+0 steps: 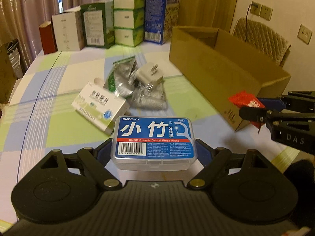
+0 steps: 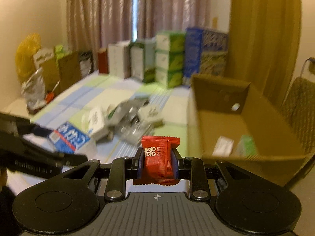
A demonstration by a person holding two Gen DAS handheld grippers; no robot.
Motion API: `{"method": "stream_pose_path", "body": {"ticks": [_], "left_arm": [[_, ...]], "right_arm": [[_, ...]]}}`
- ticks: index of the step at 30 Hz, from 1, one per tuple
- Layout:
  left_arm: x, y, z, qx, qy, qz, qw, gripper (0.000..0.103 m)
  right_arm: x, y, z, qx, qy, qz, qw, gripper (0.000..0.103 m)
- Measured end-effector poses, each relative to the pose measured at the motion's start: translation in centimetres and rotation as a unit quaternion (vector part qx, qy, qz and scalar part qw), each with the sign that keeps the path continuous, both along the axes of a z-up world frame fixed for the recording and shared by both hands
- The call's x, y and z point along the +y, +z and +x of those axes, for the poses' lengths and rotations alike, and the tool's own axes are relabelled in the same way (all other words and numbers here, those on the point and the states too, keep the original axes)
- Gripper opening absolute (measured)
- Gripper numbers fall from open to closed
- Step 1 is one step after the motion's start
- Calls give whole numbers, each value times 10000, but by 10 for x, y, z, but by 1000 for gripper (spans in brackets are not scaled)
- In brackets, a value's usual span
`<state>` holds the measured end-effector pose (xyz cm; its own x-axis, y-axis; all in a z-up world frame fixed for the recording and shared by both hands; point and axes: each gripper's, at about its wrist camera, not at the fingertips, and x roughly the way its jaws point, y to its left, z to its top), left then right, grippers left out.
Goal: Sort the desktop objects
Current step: 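Carry the candy and floss case into the cardboard box and release both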
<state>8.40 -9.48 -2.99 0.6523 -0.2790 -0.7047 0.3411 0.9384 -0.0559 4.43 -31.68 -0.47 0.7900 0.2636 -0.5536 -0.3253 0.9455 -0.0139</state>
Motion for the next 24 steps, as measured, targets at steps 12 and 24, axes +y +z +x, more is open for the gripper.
{"method": "stream_pose_path", "body": {"ticks": [12, 24], "left_arm": [[-97, 54, 27, -387, -720, -317, 9961, 83], [-198, 48, 71, -468, -1515, -325, 9868, 83]], "right_arm": [[-100, 42, 47, -232, -972, 47, 9950, 26], [-173, 24, 79, 84, -1588, 435, 9863, 26]]}}
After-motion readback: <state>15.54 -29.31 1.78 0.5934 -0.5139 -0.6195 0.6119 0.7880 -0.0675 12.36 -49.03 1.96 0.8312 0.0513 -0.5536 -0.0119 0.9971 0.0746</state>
